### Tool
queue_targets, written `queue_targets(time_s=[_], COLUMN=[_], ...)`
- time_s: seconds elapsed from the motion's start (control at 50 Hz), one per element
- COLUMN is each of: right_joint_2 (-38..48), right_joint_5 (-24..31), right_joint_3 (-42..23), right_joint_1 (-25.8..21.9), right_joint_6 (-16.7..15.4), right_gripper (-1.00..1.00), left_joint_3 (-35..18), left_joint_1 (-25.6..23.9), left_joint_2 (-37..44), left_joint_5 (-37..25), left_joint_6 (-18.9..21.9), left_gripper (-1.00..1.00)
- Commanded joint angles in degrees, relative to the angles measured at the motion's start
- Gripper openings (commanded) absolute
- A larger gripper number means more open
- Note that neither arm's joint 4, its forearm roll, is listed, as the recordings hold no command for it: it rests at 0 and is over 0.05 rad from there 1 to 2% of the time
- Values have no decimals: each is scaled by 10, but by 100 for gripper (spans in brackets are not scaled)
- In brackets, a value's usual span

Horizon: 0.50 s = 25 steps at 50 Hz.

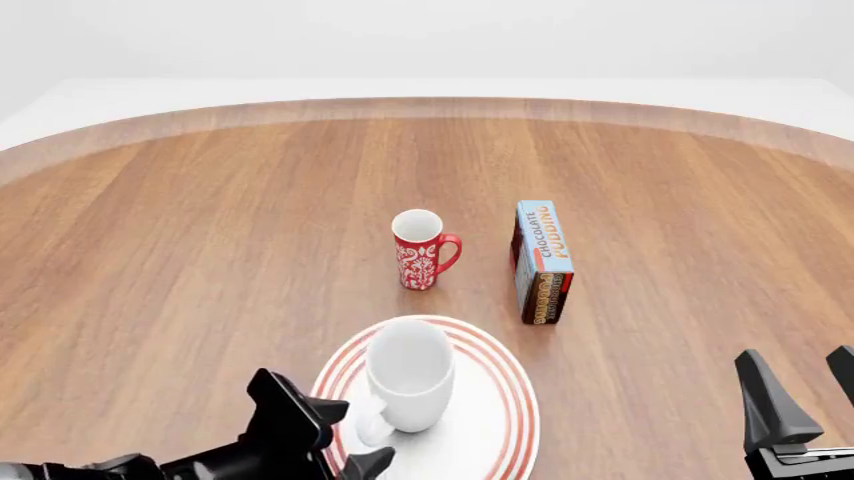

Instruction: Pick up the white mug and put it on the plate, and put the chocolate pudding to the right of the plate.

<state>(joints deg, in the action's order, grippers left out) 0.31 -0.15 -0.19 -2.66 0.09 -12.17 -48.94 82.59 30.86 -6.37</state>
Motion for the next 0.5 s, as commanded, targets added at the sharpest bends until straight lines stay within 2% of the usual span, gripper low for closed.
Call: queue_targets(time_s=[0.02, 0.12, 0.5], right_joint_2=[0, 0, 0], right_joint_5=[0, 0, 0], right_joint_3=[0, 0, 0], right_joint_1=[0, 0, 0], right_joint_6=[0, 0, 0], right_gripper=[100, 100, 100], left_joint_3=[-10, -19, -34], left_joint_1=[-10, -1, 21], left_joint_2=[-50, -103, -234], left_joint_5=[-45, -94, -207], left_joint_6=[10, 26, 56], left_gripper=[100, 100, 100])
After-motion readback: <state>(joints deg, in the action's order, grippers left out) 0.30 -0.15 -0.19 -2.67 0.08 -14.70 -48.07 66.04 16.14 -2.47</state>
